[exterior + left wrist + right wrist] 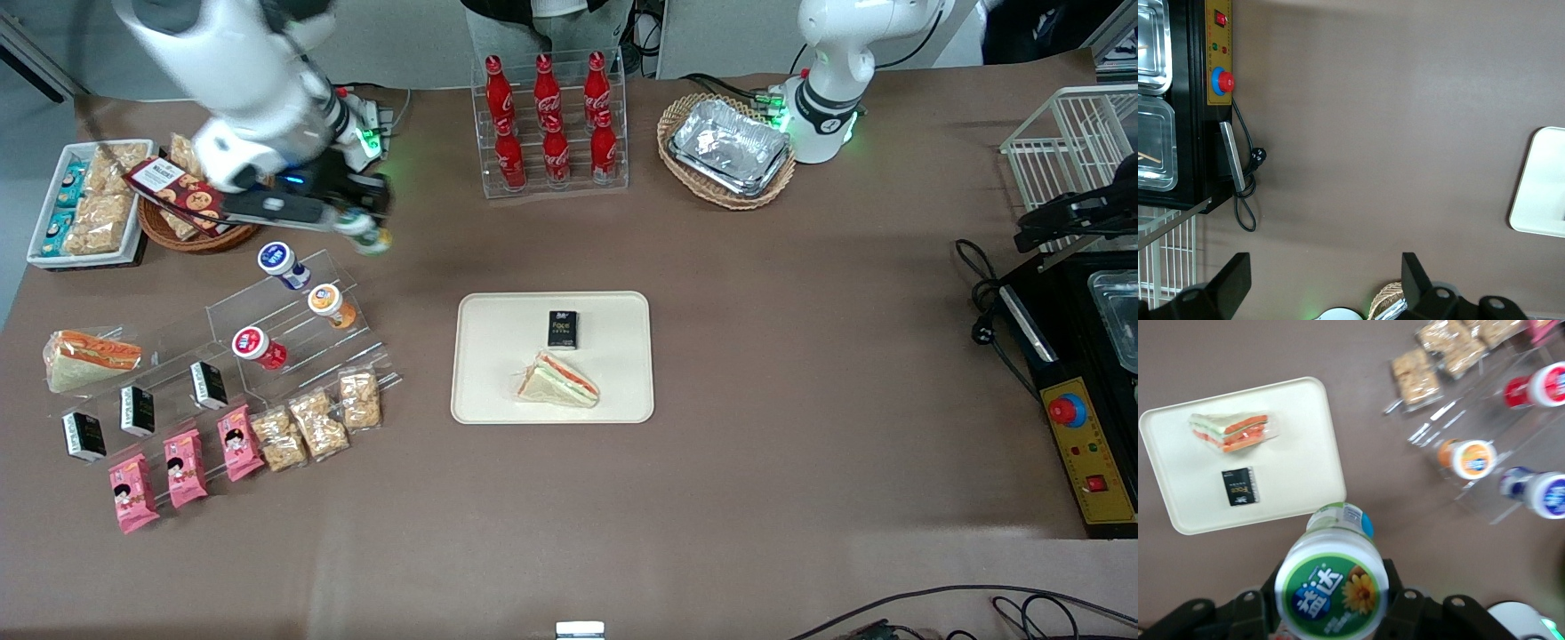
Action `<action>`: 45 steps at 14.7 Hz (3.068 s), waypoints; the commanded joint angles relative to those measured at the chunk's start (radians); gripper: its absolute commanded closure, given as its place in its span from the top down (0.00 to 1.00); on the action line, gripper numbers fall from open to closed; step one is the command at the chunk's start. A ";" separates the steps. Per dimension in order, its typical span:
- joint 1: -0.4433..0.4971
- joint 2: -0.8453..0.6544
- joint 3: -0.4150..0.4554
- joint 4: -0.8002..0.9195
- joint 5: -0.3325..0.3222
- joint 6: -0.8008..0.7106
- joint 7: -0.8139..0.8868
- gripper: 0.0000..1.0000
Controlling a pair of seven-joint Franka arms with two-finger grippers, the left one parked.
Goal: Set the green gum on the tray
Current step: 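Lift the green bottle and carry it over the cream tray, then lower the green bottle onto the tray beside the black packet, then open the right gripper and withdraw it back toward the rack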
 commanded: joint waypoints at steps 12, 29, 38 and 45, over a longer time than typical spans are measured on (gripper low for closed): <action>0.187 0.459 -0.019 -0.199 0.004 0.700 0.283 0.27; 0.170 0.512 -0.047 -0.192 0.004 0.778 0.293 1.00; 0.170 0.092 -0.354 -0.047 -0.203 0.195 -0.281 1.00; 0.170 0.025 -0.628 0.086 -0.211 0.141 -0.658 1.00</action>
